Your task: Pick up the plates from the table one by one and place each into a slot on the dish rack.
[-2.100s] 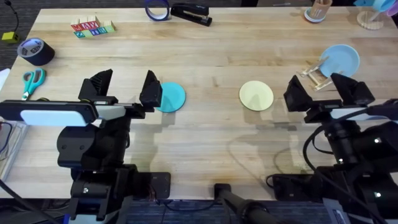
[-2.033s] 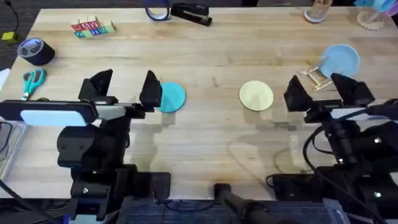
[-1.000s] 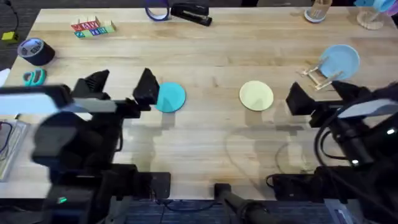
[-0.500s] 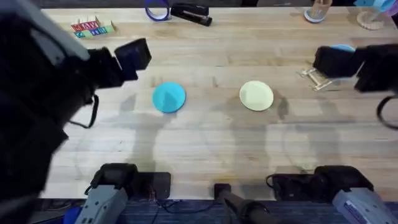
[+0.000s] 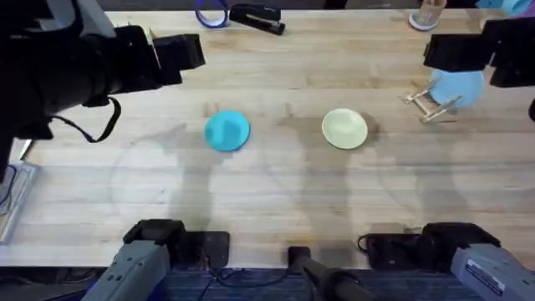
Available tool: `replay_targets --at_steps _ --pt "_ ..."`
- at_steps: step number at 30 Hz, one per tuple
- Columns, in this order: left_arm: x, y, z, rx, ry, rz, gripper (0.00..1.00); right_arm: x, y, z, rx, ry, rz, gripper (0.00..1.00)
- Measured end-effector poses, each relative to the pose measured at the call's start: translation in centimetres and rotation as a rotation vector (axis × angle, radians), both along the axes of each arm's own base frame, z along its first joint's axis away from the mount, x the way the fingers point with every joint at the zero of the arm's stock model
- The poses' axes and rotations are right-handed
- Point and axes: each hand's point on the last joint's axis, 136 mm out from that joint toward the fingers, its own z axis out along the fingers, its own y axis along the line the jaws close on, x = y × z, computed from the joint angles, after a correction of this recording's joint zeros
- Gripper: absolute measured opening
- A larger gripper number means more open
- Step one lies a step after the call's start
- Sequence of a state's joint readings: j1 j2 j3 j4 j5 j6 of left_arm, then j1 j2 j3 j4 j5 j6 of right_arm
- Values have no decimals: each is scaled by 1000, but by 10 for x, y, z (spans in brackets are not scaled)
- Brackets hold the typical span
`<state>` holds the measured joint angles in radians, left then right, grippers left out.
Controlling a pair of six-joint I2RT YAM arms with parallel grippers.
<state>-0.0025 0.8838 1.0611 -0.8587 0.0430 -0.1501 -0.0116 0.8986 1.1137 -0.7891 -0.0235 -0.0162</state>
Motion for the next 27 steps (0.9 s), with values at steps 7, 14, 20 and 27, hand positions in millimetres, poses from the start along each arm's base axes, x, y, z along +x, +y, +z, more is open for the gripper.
replay_targets --at_steps 7,14,20,27 --pt "-4 -3 -5 -12 28 -14 992 0 0 0 0 0 0 996" --pt "-7 -4 -8 -13 42 -16 848 0 0 0 0 0 0 996" --pt "-7 -3 -8 -7 43 -15 98 0 0 0 0 0 0 996" --pt "-7 -3 -8 -6 43 -15 40 0 0 0 0 -3 0 995"
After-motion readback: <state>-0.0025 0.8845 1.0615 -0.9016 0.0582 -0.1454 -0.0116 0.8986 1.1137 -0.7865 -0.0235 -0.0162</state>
